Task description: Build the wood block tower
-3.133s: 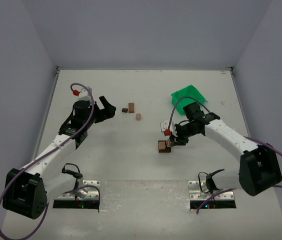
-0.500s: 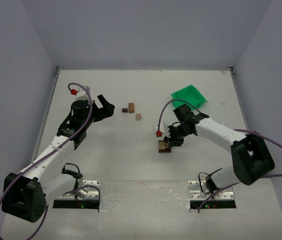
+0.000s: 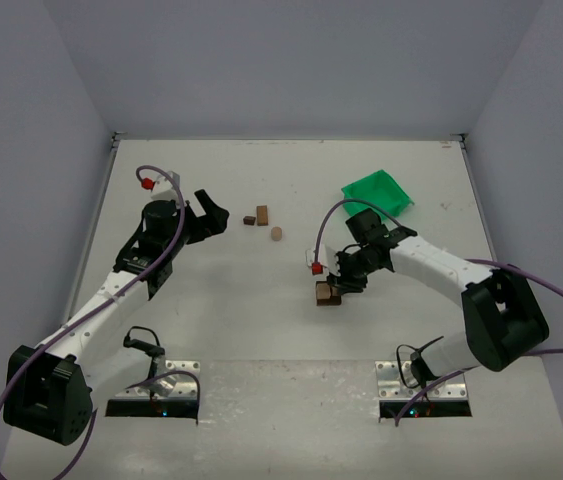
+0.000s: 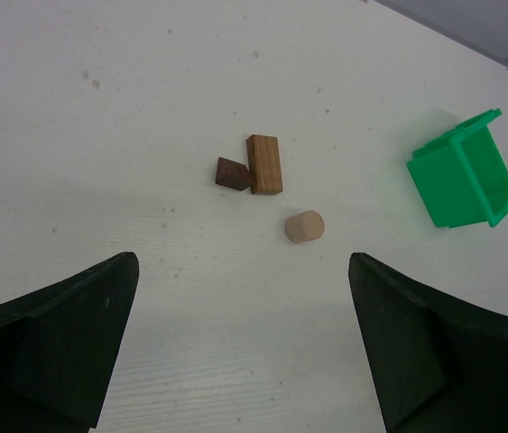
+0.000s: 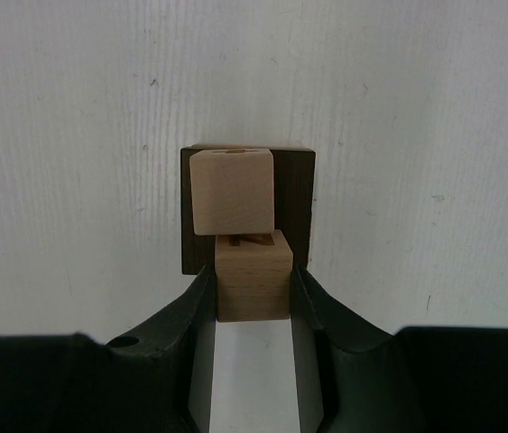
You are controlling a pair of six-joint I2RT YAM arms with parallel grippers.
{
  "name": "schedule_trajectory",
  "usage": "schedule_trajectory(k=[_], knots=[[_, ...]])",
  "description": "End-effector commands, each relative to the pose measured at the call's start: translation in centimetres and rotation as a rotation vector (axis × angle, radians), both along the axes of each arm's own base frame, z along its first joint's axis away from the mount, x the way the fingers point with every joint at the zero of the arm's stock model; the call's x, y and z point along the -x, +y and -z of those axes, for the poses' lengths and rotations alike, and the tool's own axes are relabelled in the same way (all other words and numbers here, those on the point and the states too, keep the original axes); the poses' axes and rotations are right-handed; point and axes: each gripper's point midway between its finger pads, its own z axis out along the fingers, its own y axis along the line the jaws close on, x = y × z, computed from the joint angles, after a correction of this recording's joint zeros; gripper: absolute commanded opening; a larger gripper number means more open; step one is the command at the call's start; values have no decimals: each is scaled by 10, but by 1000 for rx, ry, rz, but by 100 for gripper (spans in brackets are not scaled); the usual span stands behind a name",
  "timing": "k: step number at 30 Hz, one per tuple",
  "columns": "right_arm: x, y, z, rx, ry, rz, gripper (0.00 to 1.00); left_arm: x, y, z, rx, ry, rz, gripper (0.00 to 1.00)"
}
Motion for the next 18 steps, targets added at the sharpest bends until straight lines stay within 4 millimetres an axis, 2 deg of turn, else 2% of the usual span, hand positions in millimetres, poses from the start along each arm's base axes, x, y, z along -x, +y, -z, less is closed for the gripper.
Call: schedule_trajectory(k=[1, 18], knots=[[0, 6, -11, -21, -19, -5, 28, -6, -4, -22, 5, -62, 15, 100], [1, 11, -13, -26, -10, 0, 31, -7, -6, -19, 3, -53, 28, 100]])
